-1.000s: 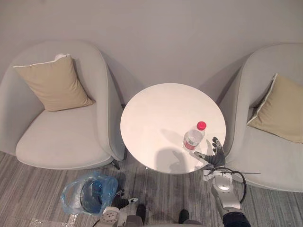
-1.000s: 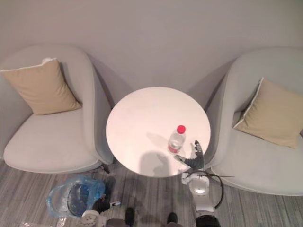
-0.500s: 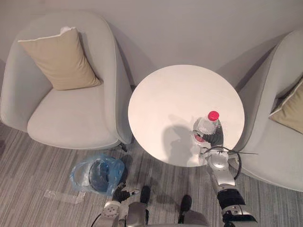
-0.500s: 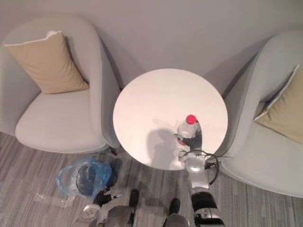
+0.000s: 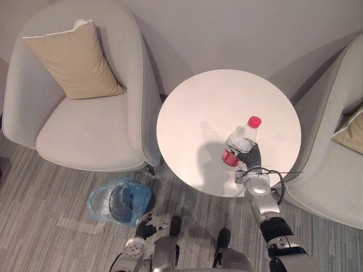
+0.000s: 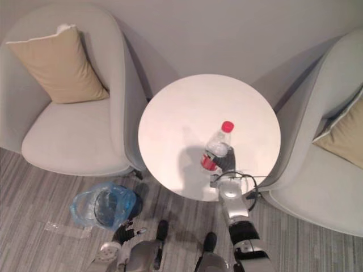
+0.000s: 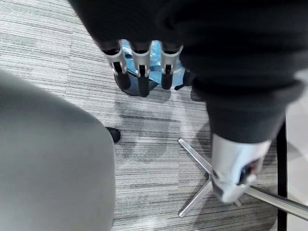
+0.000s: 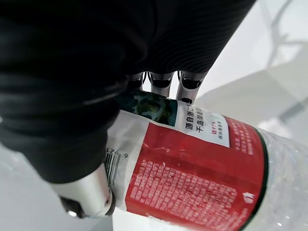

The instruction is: Gather rubbish on tea table into small bin, then transfer packed bag to large trash can.

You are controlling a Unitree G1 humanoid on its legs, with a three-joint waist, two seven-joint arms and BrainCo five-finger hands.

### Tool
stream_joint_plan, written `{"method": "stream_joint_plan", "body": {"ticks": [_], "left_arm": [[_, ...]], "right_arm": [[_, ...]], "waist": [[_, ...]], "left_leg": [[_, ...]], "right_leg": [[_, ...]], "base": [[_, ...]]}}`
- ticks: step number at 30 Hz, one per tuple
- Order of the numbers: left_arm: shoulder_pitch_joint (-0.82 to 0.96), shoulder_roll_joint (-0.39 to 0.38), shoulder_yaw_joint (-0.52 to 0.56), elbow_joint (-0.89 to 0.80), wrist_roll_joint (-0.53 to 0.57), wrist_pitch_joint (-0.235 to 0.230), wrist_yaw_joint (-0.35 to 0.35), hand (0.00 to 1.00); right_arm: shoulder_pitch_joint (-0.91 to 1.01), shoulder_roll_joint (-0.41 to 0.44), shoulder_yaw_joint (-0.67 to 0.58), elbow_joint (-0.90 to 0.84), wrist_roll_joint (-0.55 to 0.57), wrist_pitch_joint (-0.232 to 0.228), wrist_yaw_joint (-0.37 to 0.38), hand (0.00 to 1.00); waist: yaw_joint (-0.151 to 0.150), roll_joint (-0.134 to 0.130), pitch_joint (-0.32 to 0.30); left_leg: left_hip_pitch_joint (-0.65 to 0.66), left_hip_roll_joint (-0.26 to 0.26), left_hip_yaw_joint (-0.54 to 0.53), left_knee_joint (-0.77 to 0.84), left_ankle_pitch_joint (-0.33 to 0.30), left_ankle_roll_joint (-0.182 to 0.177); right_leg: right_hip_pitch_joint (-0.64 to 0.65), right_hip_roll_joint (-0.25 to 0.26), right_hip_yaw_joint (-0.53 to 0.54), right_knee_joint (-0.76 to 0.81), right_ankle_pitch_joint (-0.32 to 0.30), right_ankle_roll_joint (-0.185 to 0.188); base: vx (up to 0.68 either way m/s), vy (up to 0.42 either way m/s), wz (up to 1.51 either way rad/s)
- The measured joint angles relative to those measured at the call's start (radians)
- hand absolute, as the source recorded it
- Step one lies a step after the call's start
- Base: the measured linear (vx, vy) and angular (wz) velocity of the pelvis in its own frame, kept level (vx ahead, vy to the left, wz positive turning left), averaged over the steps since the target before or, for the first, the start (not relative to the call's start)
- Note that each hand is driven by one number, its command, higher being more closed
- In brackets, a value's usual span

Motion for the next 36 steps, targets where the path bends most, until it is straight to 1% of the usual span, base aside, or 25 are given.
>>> {"method": "stream_joint_plan", "body": {"ticks": [4,7,11,15,18,20,22,26,29,31,33,34,35,36], "left_arm": [[0.001,0.0,0.004,0.003,0.008,0.005,-0.001,0.0],[0.001,0.001,0.004,0.011,0.035,0.006,-0.004,0.0],[0.004,0.009,0.003,0.038,0.04,0.012,-0.005,0.0],[0.015,0.017,0.0,0.053,0.04,0.022,-0.004,0.0],[0.016,0.024,-0.007,0.061,0.039,0.023,-0.004,0.0],[0.02,0.025,-0.007,0.062,0.039,0.024,-0.004,0.0],[0.022,0.024,-0.007,0.065,0.038,0.024,-0.004,0.0],[0.023,0.023,-0.01,0.08,0.038,0.024,-0.005,0.0],[0.03,0.023,-0.017,0.08,0.038,0.023,-0.006,0.0],[0.03,0.021,-0.017,0.079,0.038,0.022,-0.007,0.0],[0.021,0.01,-0.016,0.075,0.036,0.019,-0.007,0.0],[0.019,0.005,-0.015,0.063,0.036,0.017,-0.006,0.0],[0.019,0.003,-0.015,0.051,0.035,0.011,-0.006,0.0],[0.022,0.002,-0.016,0.04,0.037,0.009,-0.005,0.0]], "right_arm": [[0.127,0.007,-0.001,-0.134,-0.002,-0.012,0.033,1.0],[0.199,0.018,-0.001,-0.199,-0.021,-0.017,0.055,1.0],[0.291,0.018,0.006,-0.28,-0.091,-0.023,0.083,1.0],[0.347,0.024,0.006,-0.318,-0.145,-0.03,0.093,1.0],[0.364,0.044,0.006,-0.319,-0.161,-0.031,0.101,1.0],[0.376,0.056,0.007,-0.323,-0.173,-0.03,0.104,1.0],[0.403,0.056,0.009,-0.359,-0.199,-0.031,0.109,1.0],[0.414,0.056,0.009,-0.382,-0.199,-0.031,0.11,1.0],[0.42,0.055,0.015,-0.385,-0.199,-0.032,0.108,1.0],[0.429,0.054,0.015,-0.39,-0.199,-0.04,0.098,1.0],[0.413,0.036,0.014,-0.39,-0.199,-0.04,0.082,1.0],[0.391,0.032,0.016,-0.386,-0.199,-0.04,0.073,1.0],[0.372,0.034,0.017,-0.385,-0.199,-0.039,0.064,1.0],[0.352,0.033,0.018,-0.381,-0.199,-0.04,0.06,1.0]], "waist": [[-0.007,-0.004,-0.003],[-0.026,-0.012,-0.007],[-0.033,-0.034,-0.049],[-0.042,-0.054,-0.092],[-0.044,-0.066,-0.111],[-0.048,-0.068,-0.117],[-0.048,-0.068,-0.121],[-0.05,-0.066,-0.129],[-0.051,-0.06,-0.136],[-0.052,-0.051,-0.136],[-0.047,-0.031,-0.125],[-0.036,-0.017,-0.118],[-0.03,-0.009,-0.113],[-0.026,-0.009,-0.113]], "left_leg": [[0.02,0.001,0.001,-0.004,0.0,0.0],[0.035,0.002,0.005,-0.008,0.0,0.0],[0.06,0.006,0.033,-0.022,0.001,-0.002],[0.086,0.009,0.047,-0.04,0.005,-0.003],[0.108,0.009,0.057,-0.047,0.005,-0.003],[0.122,0.008,0.057,-0.05,0.005,-0.003],[0.134,0.007,0.054,-0.05,0.005,-0.003],[0.161,0.005,0.039,-0.05,0.005,-0.003],[0.147,0.002,0.011,-0.048,0.012,-0.006],[0.103,-0.005,-0.03,-0.038,0.025,-0.008],[0.039,0.0,-0.062,-0.017,0.049,-0.015],[-0.014,-0.004,-0.047,0.036,0.061,-0.016],[-0.054,-0.005,-0.026,0.078,0.066,-0.012],[-0.061,-0.004,-0.018,0.059,0.096,-0.014]], "right_leg": [[0.018,0.0,0.001,-0.001,0.0,0.0],[0.031,0.0,0.004,-0.005,0.0,0.0],[0.04,0.002,0.034,-0.018,0.0,0.003],[0.052,0.003,0.048,-0.024,0.002,0.005],[0.074,0.004,0.056,-0.041,0.009,0.007],[0.087,0.003,0.057,-0.044,0.009,0.007],[0.106,0.003,0.052,-0.053,0.011,0.009],[0.145,0.004,0.036,-0.062,0.011,0.009],[0.148,0.004,0.004,-0.064,0.011,0.009],[0.131,0.003,-0.035,-0.059,0.009,0.01],[0.088,0.003,-0.085,-0.017,-0.002,0.0],[0.056,0.001,-0.099,0.019,-0.011,-0.013],[0.038,0.002,-0.107,0.042,-0.018,-0.023],[0.029,0.001,-0.118,0.051,-0.03,-0.033]], "base": [[0.0,0.002,-0.01],[-0.05,0.008,-0.06],[-0.04,0.008,-0.19],[-0.01,0.006,-0.12],[0.0,0.009,-0.09],[0.0,0.004,-0.03],[-0.01,0.004,0.05],[-0.03,-0.009,0.1],[-0.06,-0.02,0.28],[-0.08,-0.043,0.69],[-0.08,-0.037,0.79],[-0.12,-0.01,0.61],[-0.16,-0.002,0.61],[-0.16,-0.009,0.53]]}}
